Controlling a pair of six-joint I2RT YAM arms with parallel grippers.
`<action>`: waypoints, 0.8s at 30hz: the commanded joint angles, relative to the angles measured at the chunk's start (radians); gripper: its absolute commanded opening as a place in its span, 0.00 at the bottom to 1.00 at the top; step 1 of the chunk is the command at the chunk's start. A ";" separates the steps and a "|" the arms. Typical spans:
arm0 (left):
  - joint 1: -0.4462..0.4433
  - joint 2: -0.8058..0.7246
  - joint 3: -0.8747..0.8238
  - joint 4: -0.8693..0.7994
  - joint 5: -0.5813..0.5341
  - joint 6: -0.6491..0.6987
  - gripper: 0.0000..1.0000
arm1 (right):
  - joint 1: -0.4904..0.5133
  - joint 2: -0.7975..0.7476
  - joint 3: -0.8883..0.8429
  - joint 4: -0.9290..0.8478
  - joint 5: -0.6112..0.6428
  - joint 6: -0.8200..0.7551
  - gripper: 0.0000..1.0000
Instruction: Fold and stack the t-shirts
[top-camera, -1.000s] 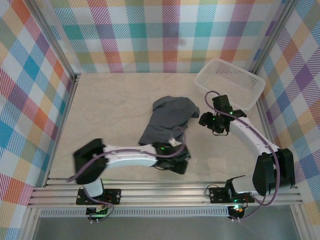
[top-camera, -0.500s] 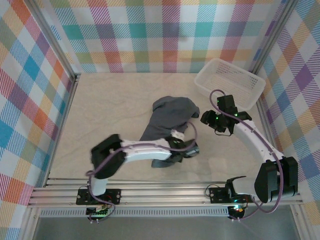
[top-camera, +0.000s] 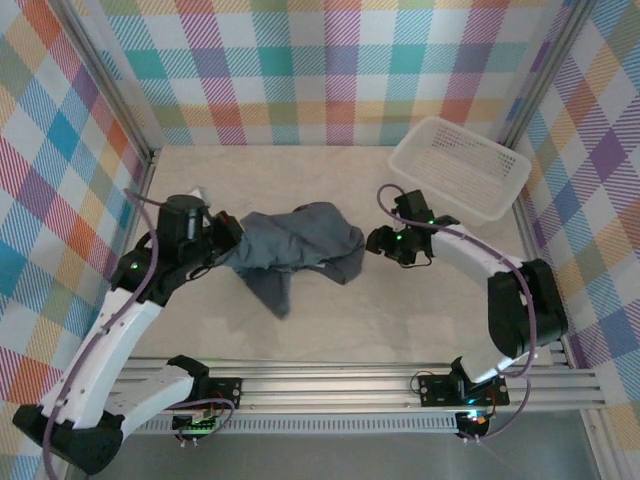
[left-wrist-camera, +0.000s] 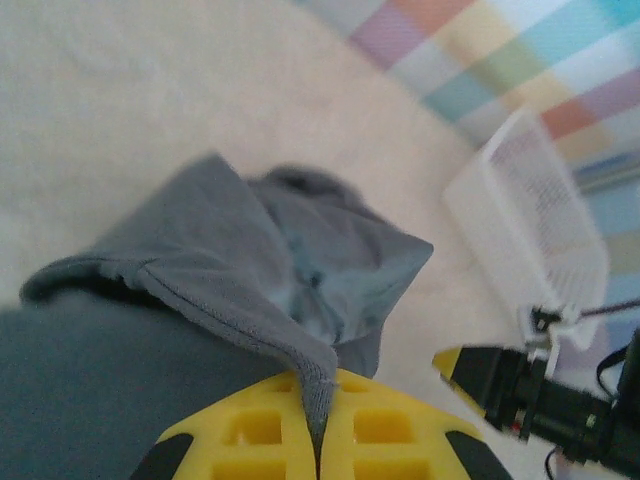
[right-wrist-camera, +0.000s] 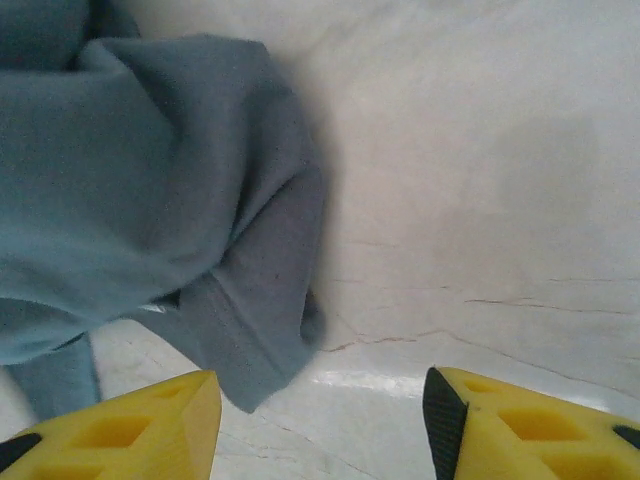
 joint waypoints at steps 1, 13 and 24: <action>0.038 -0.001 -0.027 -0.049 0.114 0.027 0.00 | 0.026 0.022 -0.035 0.105 -0.039 0.095 0.57; 0.087 0.011 0.012 -0.127 0.052 0.073 0.00 | 0.151 0.180 0.005 0.128 0.012 0.155 0.53; 0.087 0.008 0.025 -0.128 0.083 0.094 0.00 | 0.159 0.258 0.089 0.220 -0.024 0.201 0.00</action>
